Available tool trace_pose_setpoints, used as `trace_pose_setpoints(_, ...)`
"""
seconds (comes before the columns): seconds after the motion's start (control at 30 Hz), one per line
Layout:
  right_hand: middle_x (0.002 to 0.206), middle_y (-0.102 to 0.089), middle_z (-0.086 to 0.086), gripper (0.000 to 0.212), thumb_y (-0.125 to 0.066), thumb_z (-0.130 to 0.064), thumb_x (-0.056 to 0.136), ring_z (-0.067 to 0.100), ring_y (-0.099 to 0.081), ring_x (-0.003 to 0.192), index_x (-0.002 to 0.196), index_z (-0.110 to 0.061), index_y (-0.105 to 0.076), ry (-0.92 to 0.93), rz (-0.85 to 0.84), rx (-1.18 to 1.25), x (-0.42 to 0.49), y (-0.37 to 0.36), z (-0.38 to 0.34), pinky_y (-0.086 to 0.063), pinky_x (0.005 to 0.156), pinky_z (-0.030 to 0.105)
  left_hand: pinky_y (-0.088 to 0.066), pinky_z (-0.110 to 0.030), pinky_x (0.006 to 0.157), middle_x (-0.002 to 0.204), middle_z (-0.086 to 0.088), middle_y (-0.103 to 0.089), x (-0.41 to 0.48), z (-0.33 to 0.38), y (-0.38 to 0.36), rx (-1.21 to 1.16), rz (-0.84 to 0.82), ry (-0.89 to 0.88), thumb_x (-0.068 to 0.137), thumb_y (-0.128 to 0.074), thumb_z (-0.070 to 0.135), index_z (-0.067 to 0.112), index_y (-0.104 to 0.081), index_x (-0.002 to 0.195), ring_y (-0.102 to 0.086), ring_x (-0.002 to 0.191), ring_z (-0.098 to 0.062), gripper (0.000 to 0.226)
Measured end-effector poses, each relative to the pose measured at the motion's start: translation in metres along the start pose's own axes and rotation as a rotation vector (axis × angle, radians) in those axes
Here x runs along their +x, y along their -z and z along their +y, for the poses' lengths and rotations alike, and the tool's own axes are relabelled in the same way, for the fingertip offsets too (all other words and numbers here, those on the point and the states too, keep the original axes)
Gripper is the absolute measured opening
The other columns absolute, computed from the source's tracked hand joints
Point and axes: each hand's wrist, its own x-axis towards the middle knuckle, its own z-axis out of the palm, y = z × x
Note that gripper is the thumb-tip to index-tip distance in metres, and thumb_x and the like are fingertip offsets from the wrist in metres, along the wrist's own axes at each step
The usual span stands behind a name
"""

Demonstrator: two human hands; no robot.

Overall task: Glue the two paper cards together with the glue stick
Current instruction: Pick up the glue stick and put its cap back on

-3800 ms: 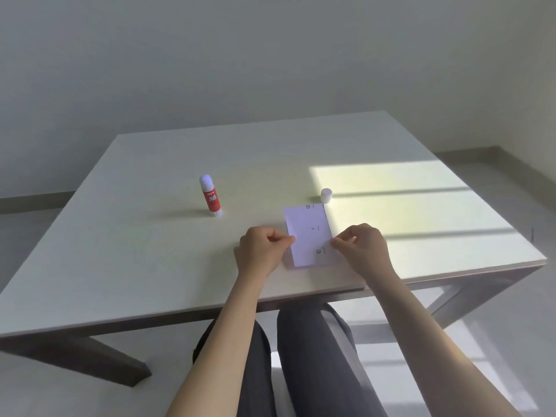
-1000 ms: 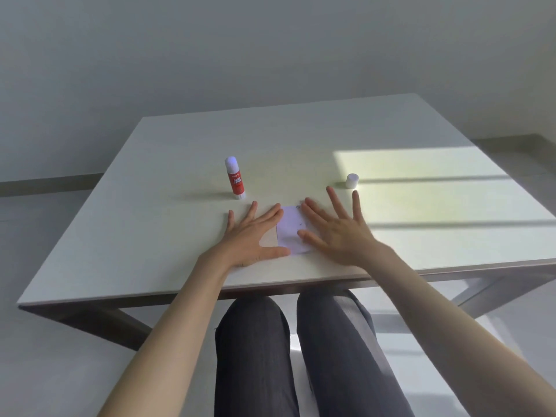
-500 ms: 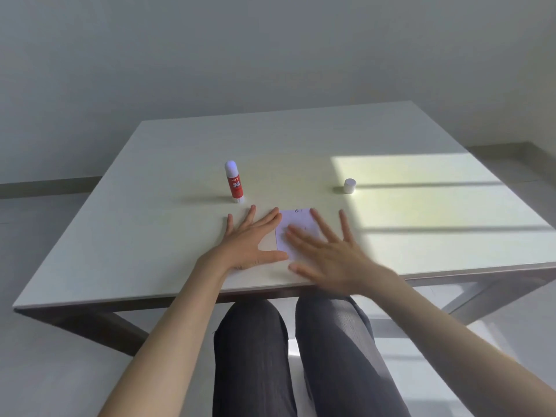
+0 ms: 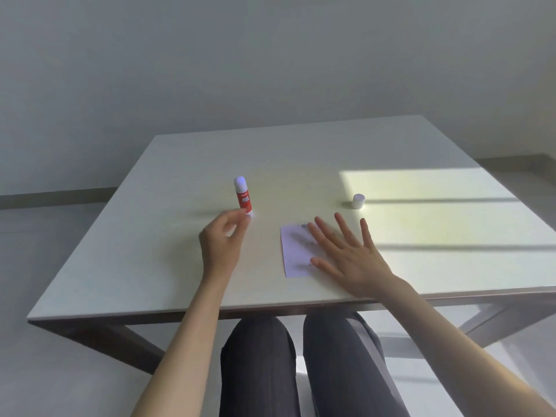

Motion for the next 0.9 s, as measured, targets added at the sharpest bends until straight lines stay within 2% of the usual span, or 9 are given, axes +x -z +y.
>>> trace_pose_setpoints(0.07, 0.159, 0.012, -0.017, 0.071, 0.003, -0.071, 0.082, 0.017, 0.016, 0.147, 0.145, -0.042, 0.017, -0.025, 0.048, 0.075, -0.001, 0.002, -0.002, 0.007, 0.120, 0.050, -0.048, -0.012, 0.076, 0.089, 0.013, -0.068, 0.014, 0.002, -0.003, -0.005, 0.178, 0.050, 0.081, -0.068, 0.025, 0.025, -0.068, 0.091, -0.066, 0.089, -0.008, 0.010)
trace_pose_setpoints(0.2, 0.162, -0.003, -0.009, 0.077, -0.006, -0.071, 0.084, 0.017, 0.009, 0.149, 0.150, -0.033, 0.001, -0.109, 0.139, 0.227, -0.002, 0.007, -0.003, 0.002, 0.121, 0.044, -0.035, -0.026, 0.060, 0.073, -0.013, -0.060, 0.039, 0.006, -0.024, 0.148, 0.141, 0.096, 0.077, -0.068, 0.028, 0.010, -0.048, 0.070, -0.059, 0.077, -0.026, 0.028)
trace_pose_setpoints(0.33, 0.158, -0.025, -0.001, 0.069, -0.027, -0.061, 0.091, 0.021, -0.009, 0.149, 0.149, -0.024, -0.022, -0.128, 0.257, 0.252, -0.003, 0.005, -0.003, -0.008, 0.120, 0.043, -0.036, -0.025, 0.060, 0.058, -0.001, -0.064, 0.043, 0.013, -0.036, 0.144, 0.147, 0.120, 0.080, -0.060, 0.026, 0.009, -0.061, 0.063, -0.060, 0.064, -0.020, 0.025)
trace_pose_setpoints(0.43, 0.140, -0.053, 0.007, 0.051, -0.055, -0.041, 0.090, 0.030, -0.037, 0.139, 0.134, -0.015, -0.051, -0.115, 0.409, 0.220, -0.004, 0.007, -0.003, -0.027, 0.114, 0.046, -0.040, -0.024, 0.061, 0.055, 0.007, -0.068, 0.038, 0.024, -0.033, -0.007, -0.012, 0.150, 0.080, -0.061, 0.032, 0.015, -0.065, 0.056, -0.058, 0.059, -0.002, 0.030)
trace_pose_setpoints(0.53, 0.118, -0.067, 0.006, 0.032, -0.061, -0.029, 0.089, 0.030, -0.059, 0.114, 0.117, -0.014, -0.066, -0.148, 0.558, 0.274, -0.002, 0.010, -0.010, -0.042, 0.096, 0.037, -0.051, -0.023, 0.087, 0.082, 0.005, -0.078, 0.025, 0.041, -0.032, -0.456, -0.268, 0.216, 0.082, -0.067, 0.024, 0.022, -0.074, 0.076, -0.072, 0.089, -0.013, 0.010)
trace_pose_setpoints(0.6, 0.106, -0.070, 0.002, 0.030, -0.051, -0.030, 0.094, 0.022, -0.064, 0.095, 0.116, -0.016, -0.066, -0.222, 0.542, 0.643, 0.003, 0.023, -0.024, -0.045, 0.081, 0.024, -0.053, -0.026, 0.092, 0.091, -0.002, -0.078, 0.016, 0.051, -0.035, -0.614, -0.356, 0.207, 0.084, -0.067, 0.018, 0.019, -0.074, 0.089, -0.072, 0.096, -0.019, 0.009)
trace_pose_setpoints(0.77, 0.073, -0.071, 0.006, 0.041, -0.035, -0.032, 0.101, 0.018, -0.062, 0.057, 0.105, -0.002, -0.062, -0.331, -0.072, 1.830, 0.019, 0.055, -0.049, -0.050, 0.055, 0.023, -0.053, -0.031, 0.090, 0.084, -0.002, -0.077, 0.008, 0.072, -0.038, -0.591, -0.377, 0.154, 0.086, -0.064, 0.013, 0.016, -0.074, 0.085, -0.072, 0.087, -0.022, 0.010)
trace_pose_setpoints(0.83, 0.066, -0.070, 0.005, 0.035, -0.039, -0.026, 0.100, 0.015, -0.062, 0.053, 0.096, -0.002, -0.063, -0.376, -0.155, 2.082, 0.020, 0.064, -0.053, -0.054, 0.053, 0.021, -0.053, -0.031, 0.086, 0.083, -0.001, -0.077, 0.010, 0.077, -0.036, -0.596, -0.362, 0.131, 0.086, -0.064, 0.014, 0.015, -0.073, 0.085, -0.072, 0.086, -0.022, 0.009)
trace_pose_setpoints(0.9, 0.067, -0.071, 0.007, 0.027, -0.045, -0.019, 0.098, 0.014, -0.067, 0.055, 0.091, -0.001, -0.064, -0.367, -0.108, 2.171, 0.021, 0.069, -0.056, -0.056, 0.055, 0.020, -0.054, -0.030, 0.084, 0.083, -0.001, -0.077, 0.011, 0.081, -0.034, -0.620, -0.356, 0.129, 0.086, -0.065, 0.015, 0.014, -0.073, 0.085, -0.072, 0.086, -0.023, 0.009)
